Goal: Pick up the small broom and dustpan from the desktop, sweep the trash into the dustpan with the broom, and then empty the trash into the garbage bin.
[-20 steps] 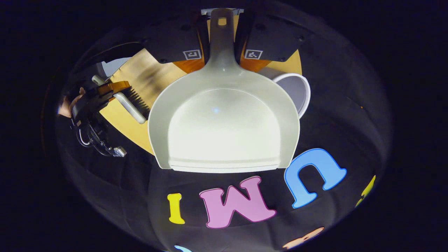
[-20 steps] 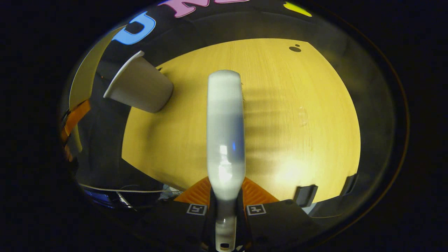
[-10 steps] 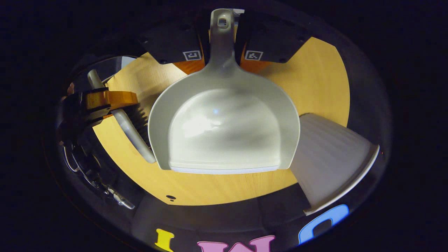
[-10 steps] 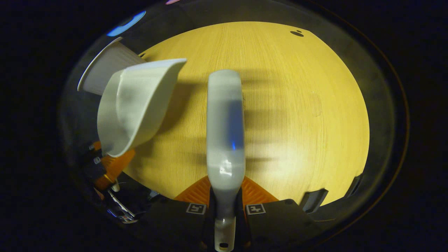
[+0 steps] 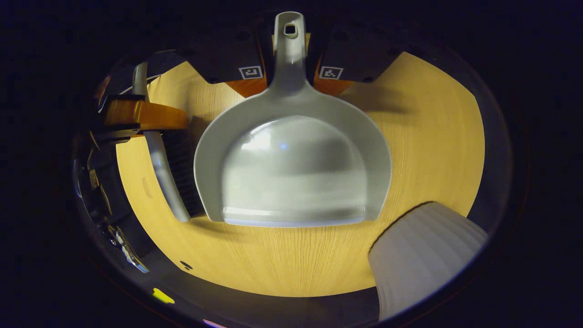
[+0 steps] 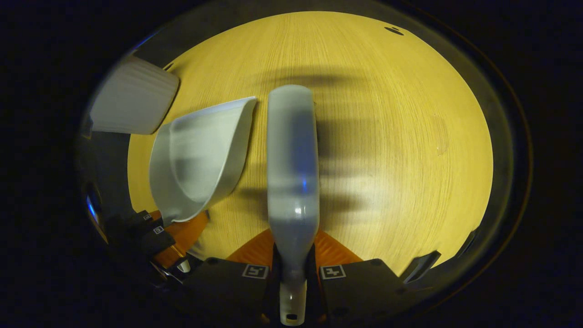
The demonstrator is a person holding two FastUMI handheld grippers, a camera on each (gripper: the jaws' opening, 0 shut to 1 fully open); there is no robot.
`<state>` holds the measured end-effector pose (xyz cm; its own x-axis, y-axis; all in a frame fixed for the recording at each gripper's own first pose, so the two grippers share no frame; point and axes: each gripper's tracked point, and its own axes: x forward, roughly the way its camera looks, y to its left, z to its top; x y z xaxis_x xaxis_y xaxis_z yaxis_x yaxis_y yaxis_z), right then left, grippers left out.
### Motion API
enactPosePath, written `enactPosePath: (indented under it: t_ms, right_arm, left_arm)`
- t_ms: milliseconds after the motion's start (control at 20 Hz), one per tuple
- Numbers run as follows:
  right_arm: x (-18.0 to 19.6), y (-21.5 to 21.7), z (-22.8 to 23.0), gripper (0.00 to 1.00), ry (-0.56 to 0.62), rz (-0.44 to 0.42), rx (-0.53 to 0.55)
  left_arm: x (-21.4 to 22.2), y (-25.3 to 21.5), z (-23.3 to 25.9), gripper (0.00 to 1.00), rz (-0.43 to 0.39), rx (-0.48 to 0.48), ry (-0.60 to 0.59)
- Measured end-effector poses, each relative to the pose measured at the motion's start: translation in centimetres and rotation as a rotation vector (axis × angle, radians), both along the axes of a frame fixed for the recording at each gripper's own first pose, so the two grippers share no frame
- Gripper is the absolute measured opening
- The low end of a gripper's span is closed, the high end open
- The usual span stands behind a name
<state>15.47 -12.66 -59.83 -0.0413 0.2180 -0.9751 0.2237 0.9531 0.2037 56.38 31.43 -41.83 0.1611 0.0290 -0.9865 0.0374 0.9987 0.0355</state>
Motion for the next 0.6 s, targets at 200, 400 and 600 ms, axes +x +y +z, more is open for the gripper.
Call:
enactPosePath:
  t_ms: [200,400,600]
  right_arm:
    - [1.6,-0.9,0.0,0.33,-0.005,-0.005,0.002]
    - [3.5,-1.9,2.3,0.66,-0.079,-0.025,0.014]
    - [3.8,-3.0,6.9,0.91,-0.192,-0.060,0.003]
  left_arm:
    - [0.0,-0.2,-0.4,0.31,-0.005,0.021,0.045]
    - [-0.8,-0.9,1.0,0.33,-0.027,-0.044,0.068]
    - [-1.1,-0.4,4.9,0.79,-0.063,0.011,-0.008]
